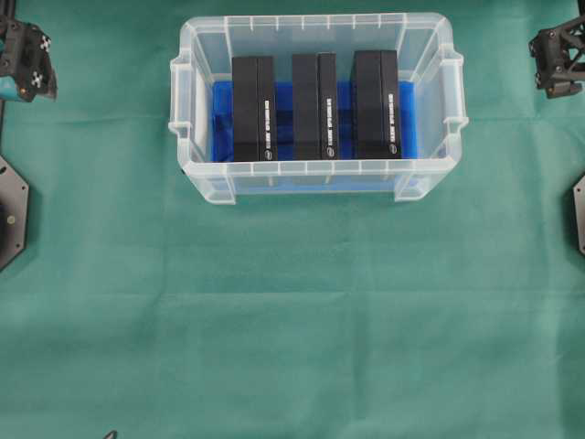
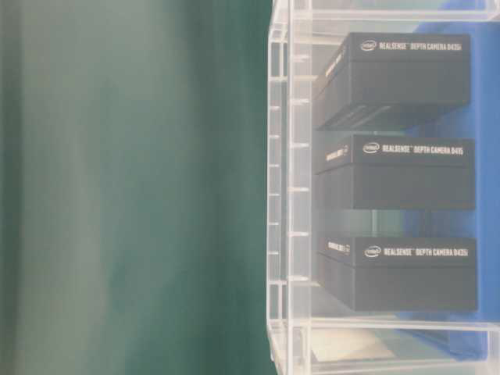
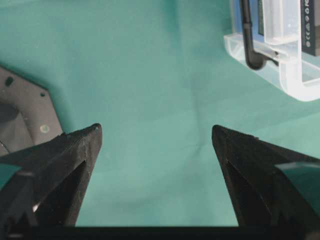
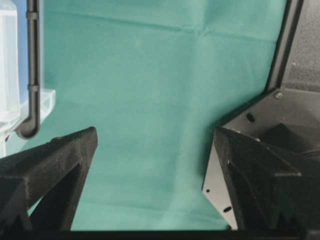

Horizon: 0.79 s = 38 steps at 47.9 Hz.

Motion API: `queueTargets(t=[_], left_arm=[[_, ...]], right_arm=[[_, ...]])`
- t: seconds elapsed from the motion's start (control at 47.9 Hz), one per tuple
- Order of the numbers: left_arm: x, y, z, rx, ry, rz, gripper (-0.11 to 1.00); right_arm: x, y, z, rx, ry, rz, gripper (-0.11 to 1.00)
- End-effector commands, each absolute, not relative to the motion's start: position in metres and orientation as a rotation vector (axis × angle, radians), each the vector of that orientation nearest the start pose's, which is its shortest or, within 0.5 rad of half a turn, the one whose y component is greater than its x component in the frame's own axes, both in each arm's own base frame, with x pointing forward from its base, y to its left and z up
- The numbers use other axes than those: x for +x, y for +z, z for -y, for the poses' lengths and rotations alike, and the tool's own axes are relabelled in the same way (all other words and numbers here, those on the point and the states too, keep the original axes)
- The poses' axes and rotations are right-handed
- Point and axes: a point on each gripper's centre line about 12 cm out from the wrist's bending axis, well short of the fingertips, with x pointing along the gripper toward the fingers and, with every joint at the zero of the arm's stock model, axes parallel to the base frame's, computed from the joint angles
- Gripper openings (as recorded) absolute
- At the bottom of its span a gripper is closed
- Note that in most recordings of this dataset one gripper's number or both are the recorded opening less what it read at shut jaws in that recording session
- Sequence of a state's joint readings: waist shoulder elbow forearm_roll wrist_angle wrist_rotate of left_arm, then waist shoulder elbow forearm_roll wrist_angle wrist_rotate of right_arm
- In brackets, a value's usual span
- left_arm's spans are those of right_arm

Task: Take out the box from the case.
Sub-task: 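Open the right gripper and move it over the middle black box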

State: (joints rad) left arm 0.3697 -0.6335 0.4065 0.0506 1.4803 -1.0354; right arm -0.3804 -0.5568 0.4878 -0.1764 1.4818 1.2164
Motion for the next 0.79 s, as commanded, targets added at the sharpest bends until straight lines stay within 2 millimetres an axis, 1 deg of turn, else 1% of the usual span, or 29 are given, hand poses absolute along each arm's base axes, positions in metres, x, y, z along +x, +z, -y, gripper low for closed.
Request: queueTargets(t=[0.0,0.23,0.376,0.48,0.585,0.772], left_arm=[[0.184,0.364,-0.077,-1.078,0.976,-0.938,0.93],[0.184,0.365,-0.078,-1.077,0.977,-0.938,0.93],[0.184,0.364,-0.077,-1.078,0.976,-0.94,0.93],[0.184,0.364,-0.077,-1.078,0.976,-0.94,0.93],[0.183,0.364,-0.077,-1.078,0.978,-0.943,0.92],[0.181,0.364,-0.077,-1.076,0.988,-0.961,0.92]], right_arm=[[0.187,0.322,0.098,1.1,-1.262,-0.962,0.94],[0.189,0.323,0.099,1.104,-1.258,-0.95,0.94],[0.197,0.323,0.102,1.134,-1.261,-0.91,0.94],[0.21,0.322,0.105,1.166,-1.248,-0.862,0.94],[0.229,0.322,0.109,1.18,-1.219,-0.829,0.94],[0.264,0.32,0.113,1.172,-1.195,-0.854,0.93]])
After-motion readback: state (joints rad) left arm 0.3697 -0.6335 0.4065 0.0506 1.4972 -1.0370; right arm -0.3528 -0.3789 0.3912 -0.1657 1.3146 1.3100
